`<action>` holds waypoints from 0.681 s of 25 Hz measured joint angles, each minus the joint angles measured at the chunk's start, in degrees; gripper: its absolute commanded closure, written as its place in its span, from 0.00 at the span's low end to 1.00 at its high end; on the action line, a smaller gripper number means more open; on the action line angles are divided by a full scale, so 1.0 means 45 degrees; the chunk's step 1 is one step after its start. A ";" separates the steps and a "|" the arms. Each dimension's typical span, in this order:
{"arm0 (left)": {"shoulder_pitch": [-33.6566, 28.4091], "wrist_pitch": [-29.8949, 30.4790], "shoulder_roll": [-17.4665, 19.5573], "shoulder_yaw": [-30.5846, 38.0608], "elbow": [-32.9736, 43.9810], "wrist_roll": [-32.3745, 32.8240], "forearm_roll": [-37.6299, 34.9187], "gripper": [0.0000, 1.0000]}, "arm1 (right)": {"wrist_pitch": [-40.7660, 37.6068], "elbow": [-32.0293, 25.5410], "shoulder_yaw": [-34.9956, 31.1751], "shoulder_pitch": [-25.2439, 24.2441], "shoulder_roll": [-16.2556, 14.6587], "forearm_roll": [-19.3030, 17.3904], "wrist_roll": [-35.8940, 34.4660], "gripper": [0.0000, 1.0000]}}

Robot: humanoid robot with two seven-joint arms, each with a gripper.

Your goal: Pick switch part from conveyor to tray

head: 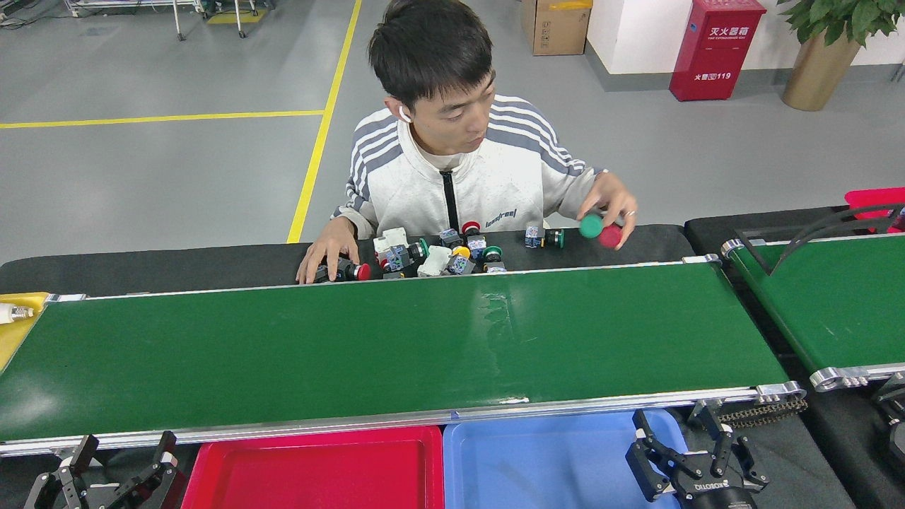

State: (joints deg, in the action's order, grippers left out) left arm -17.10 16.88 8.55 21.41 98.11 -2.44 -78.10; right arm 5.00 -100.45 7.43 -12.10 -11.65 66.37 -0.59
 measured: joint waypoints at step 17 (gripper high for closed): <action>-0.0086 0.0075 -0.0080 0.0253 0.0066 -0.0032 0.0016 0.00 | -0.0221 0.0073 0.0002 0.0652 -0.0001 0.0901 0.0901 0.00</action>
State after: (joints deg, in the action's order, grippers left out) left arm -17.48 17.22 8.19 22.55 98.41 -2.58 -78.03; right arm 4.01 -100.13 7.44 -9.16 -11.65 70.42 3.46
